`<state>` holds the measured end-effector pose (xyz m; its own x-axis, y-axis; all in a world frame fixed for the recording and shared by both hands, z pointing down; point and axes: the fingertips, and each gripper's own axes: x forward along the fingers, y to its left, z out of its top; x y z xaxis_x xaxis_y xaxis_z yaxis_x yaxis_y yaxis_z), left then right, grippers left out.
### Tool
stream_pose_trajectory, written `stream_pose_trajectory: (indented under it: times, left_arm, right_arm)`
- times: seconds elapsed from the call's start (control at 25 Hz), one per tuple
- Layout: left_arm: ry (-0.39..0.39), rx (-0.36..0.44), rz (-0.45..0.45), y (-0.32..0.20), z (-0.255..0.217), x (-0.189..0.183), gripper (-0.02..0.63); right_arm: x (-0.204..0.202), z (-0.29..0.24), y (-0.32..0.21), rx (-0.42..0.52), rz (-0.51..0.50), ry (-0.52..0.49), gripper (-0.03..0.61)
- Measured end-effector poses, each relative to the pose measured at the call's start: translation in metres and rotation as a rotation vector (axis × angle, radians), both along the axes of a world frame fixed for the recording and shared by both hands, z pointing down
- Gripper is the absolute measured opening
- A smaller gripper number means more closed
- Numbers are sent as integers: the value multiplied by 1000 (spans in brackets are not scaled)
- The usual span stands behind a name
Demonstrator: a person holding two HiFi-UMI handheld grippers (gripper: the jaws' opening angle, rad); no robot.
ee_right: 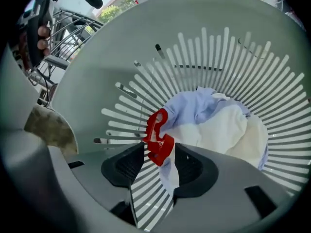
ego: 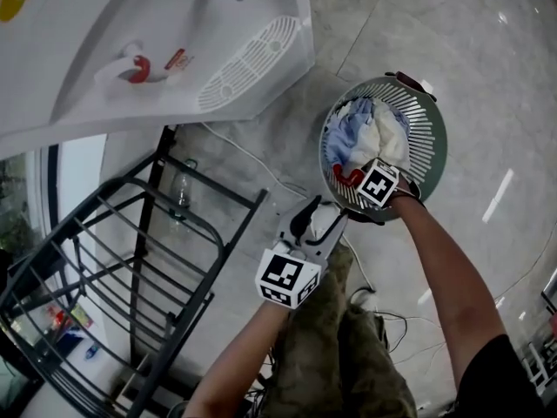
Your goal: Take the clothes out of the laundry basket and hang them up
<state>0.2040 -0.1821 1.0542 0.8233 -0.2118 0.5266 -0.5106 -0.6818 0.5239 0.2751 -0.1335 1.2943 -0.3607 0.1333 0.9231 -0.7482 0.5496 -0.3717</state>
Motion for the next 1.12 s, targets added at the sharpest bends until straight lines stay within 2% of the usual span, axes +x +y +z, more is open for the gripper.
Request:
stream_pose_trajectory:
  times: [0.2,0.24,0.28,0.36,0.48,0.6,0.68,0.96,1.12]
  left_arm:
    - [-5,-12,-29,-1,10,-3,218]
    - [-7,-17,-33,0,11,-4,218]
    - [-9,-20,-33,1,13,-6,216]
    - [-18,-26,-33,3,14,-9,218]
    - [-30,-58,-56,9,6,-13,218]
    - [-32,-68,-66,13,-17,-13,216]
    - [-43,-60,-50,14,-31,-9,216]
    - [-87,-27,-10,14,-94,-1,216]
    - [-92,-45,-94,15,-156,-18,218]
  right_arm:
    - [0,20,8,-9,-31,12,182]
    - [0,21,6,3,-36,16,159]
    - [2,22,3,22,-35,25,114]
    - [6,17,-7,72,-24,46,65]
    - [14,-11,-23,183,41,59,40]
    - [21,-48,-24,249,148,34,35]
    - [26,-78,-25,278,183,12,31]
    - [40,-218,-29,408,164,-55,23]
    - [51,-322,-27,474,158,-49,21]
